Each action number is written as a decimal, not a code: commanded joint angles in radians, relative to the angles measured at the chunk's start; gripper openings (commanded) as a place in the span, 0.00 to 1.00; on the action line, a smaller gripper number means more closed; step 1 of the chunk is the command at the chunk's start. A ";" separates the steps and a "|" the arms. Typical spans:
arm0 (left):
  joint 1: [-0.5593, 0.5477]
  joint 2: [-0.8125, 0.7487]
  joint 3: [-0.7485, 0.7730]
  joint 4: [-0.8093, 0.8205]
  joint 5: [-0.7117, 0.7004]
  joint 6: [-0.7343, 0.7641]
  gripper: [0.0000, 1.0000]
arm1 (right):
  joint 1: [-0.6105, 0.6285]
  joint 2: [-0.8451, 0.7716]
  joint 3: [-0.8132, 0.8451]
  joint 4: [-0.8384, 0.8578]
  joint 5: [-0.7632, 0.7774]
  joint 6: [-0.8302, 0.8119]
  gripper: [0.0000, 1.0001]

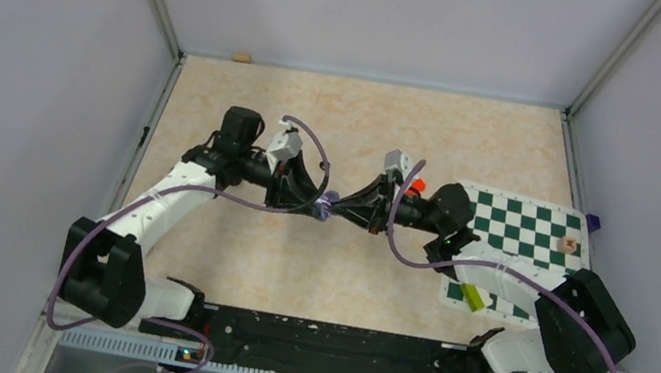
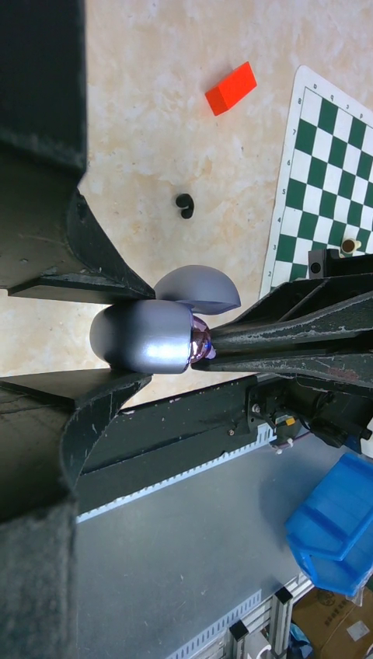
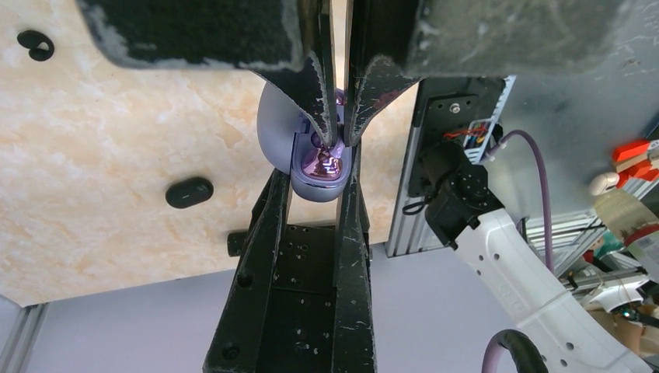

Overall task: Insert the wireless bluetooth earbuds into the charging case
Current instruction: Insert the left earbud into the left side groove of the charging case, then close the charging case with the earbuds inside.

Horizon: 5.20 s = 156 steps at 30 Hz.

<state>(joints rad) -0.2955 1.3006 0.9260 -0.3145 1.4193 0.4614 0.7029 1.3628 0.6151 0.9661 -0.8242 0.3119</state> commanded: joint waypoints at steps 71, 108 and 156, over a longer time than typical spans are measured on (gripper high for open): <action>-0.005 -0.033 -0.009 0.031 0.013 0.006 0.00 | -0.107 -0.096 0.068 -0.382 0.258 -0.325 0.99; -0.005 -0.025 -0.016 0.031 0.005 0.015 0.00 | -0.057 -0.108 0.046 -0.323 0.053 -0.290 0.99; -0.007 -0.021 -0.014 0.030 0.023 0.010 0.00 | -0.043 -0.075 0.032 -0.247 0.174 -0.218 0.99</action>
<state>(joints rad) -0.2966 1.2984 0.9176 -0.3153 1.4231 0.4652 0.6392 1.2877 0.6411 0.6361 -0.5568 0.0502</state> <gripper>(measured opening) 0.372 0.988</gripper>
